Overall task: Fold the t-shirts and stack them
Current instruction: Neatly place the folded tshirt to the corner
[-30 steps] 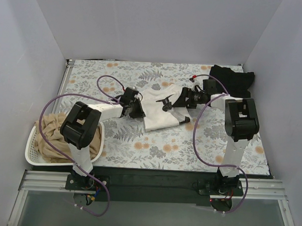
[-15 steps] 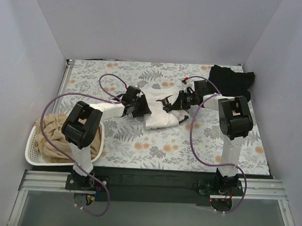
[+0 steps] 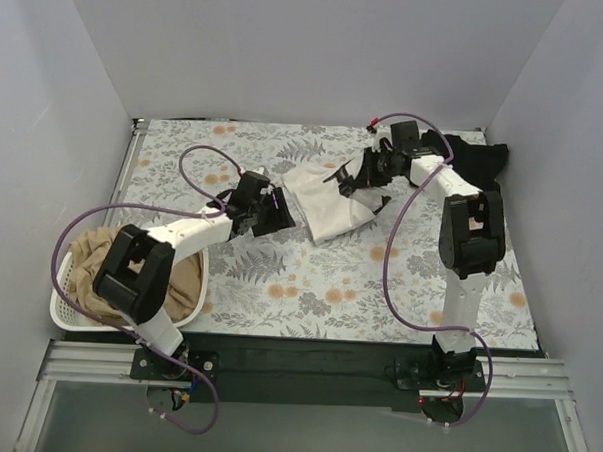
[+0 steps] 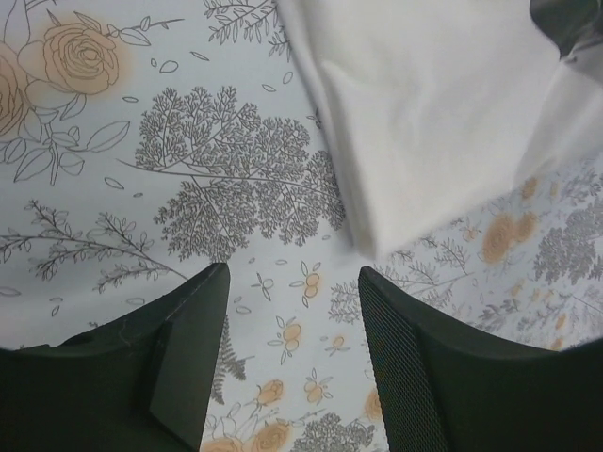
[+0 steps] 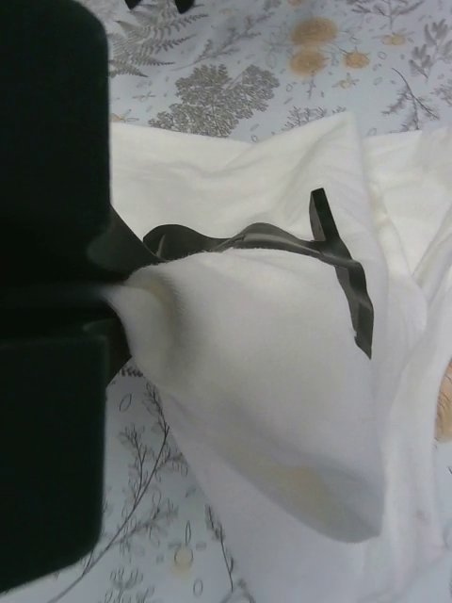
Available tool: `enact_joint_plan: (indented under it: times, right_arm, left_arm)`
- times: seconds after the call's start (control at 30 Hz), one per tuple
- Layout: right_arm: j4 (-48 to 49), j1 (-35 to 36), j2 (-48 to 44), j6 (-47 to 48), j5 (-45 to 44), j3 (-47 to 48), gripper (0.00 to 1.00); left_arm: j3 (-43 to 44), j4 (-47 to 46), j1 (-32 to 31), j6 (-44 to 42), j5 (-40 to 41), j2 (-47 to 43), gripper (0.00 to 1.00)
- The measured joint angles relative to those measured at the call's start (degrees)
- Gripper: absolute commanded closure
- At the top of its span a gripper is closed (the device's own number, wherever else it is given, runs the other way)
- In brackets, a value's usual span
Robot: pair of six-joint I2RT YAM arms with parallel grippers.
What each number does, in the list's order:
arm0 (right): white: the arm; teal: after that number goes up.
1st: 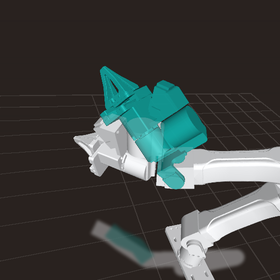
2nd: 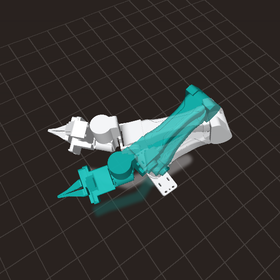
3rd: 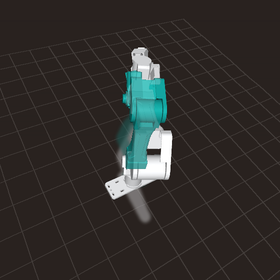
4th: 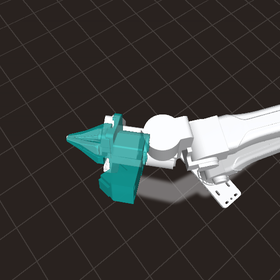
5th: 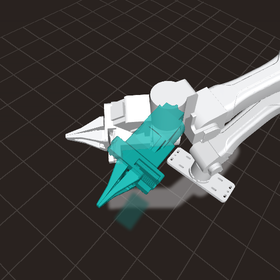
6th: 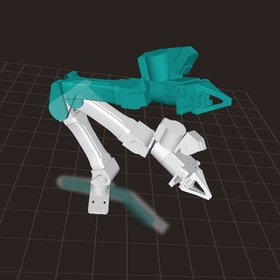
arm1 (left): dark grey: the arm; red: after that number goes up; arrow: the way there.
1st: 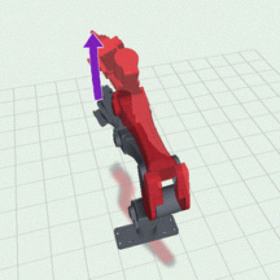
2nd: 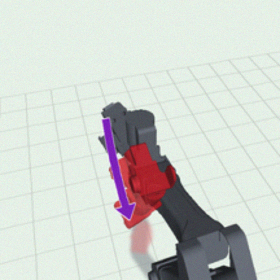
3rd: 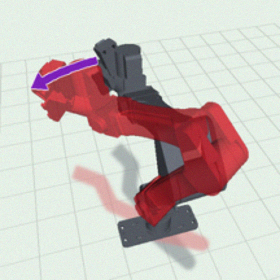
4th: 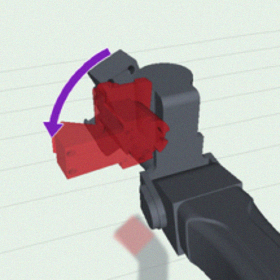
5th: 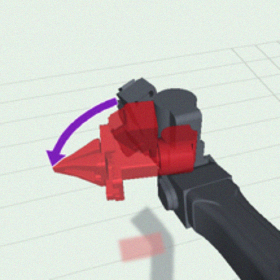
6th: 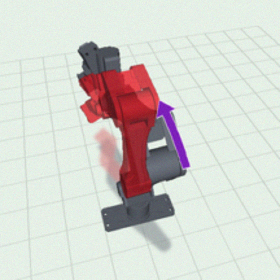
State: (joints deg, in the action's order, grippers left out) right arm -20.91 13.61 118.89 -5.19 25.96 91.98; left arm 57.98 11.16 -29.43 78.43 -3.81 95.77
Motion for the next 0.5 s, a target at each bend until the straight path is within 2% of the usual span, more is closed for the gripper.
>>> enact_joint_plan:
  times: [0.23,0.5]
  right_arm:
    - [-9.2,-3.0,3.4,4.9,-8.5,13.6,0.99]
    - [-16.5,-5.7,7.1,7.7,-16.6,23.4,0.99]
  left_arm:
    - [-8.0,0.7,0.0,0.3,-0.6,-11.0,0.43]
    - [-12.9,4.3,0.0,0.2,0.0,-24.1,0.42]
